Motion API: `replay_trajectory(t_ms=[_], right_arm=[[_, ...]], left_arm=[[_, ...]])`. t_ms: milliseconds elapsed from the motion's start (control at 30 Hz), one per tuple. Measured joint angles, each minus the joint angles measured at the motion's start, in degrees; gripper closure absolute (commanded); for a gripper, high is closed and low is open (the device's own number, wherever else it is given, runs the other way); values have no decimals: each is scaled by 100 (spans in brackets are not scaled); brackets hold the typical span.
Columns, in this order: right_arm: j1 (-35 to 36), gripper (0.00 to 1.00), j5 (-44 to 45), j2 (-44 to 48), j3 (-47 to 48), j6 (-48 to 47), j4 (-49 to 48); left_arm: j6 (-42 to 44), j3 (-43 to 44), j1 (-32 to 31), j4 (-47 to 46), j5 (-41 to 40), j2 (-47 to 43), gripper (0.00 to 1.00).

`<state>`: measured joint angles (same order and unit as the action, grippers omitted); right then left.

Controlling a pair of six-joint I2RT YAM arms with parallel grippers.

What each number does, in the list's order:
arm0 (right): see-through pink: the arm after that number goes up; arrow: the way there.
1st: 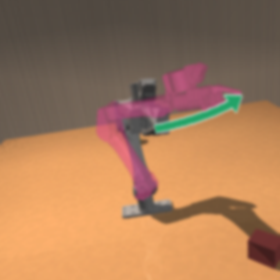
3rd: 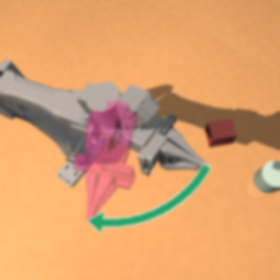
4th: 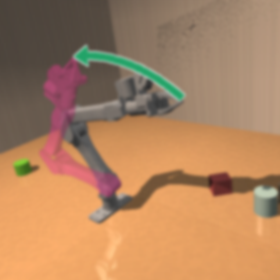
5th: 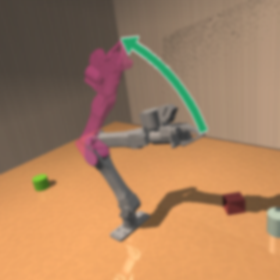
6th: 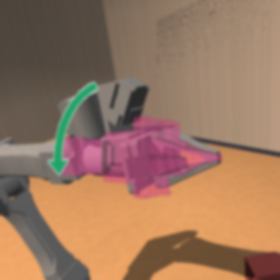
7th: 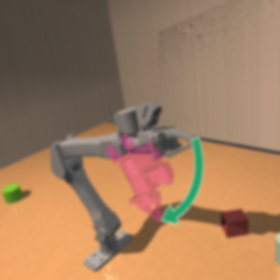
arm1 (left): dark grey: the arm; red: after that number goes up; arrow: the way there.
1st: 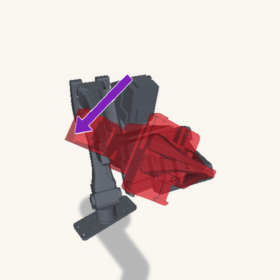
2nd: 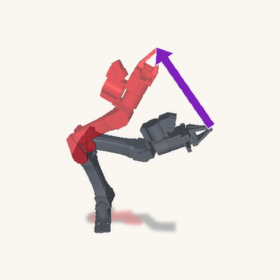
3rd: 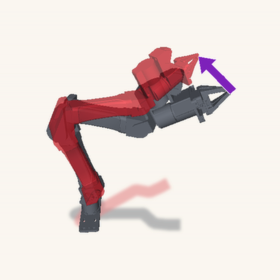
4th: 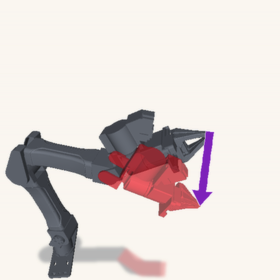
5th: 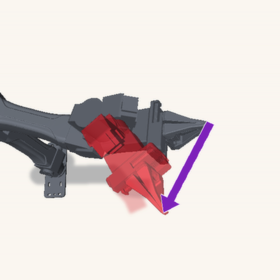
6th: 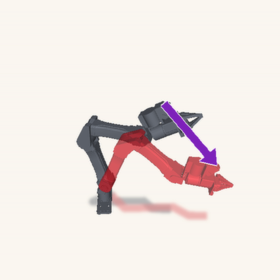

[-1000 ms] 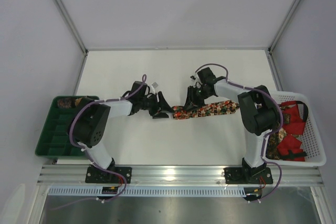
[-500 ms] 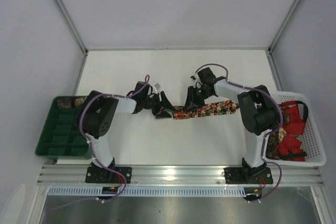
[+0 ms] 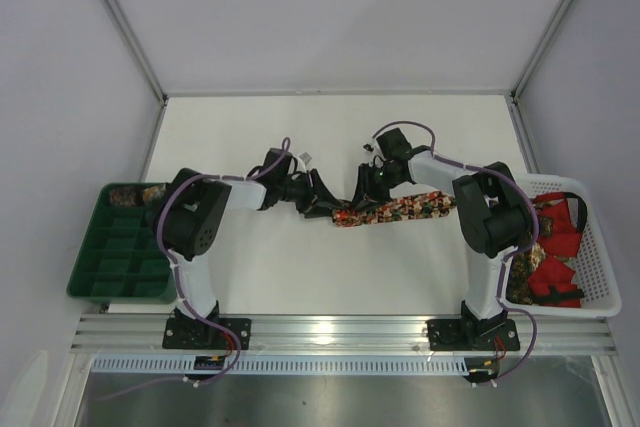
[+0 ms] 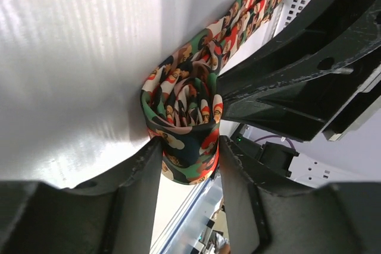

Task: Roll the ties
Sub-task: Roll the tie

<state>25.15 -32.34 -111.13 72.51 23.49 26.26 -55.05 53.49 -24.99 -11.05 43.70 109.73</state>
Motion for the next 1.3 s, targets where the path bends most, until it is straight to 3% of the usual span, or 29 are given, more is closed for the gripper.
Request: replay_trajectory(t_ms=[433,1133,1300], right_arm=[[-122,68,273,-4,0,-2,28],[-629,67,802,474,-337,186,463],[-949,54,710,697,-345,4,627]], left_arm=[[120,905,-238,837,-131,0,55],[262,1770,-728,1355,-151,518,55],[254,1832,-807,1290,-144,590,57]])
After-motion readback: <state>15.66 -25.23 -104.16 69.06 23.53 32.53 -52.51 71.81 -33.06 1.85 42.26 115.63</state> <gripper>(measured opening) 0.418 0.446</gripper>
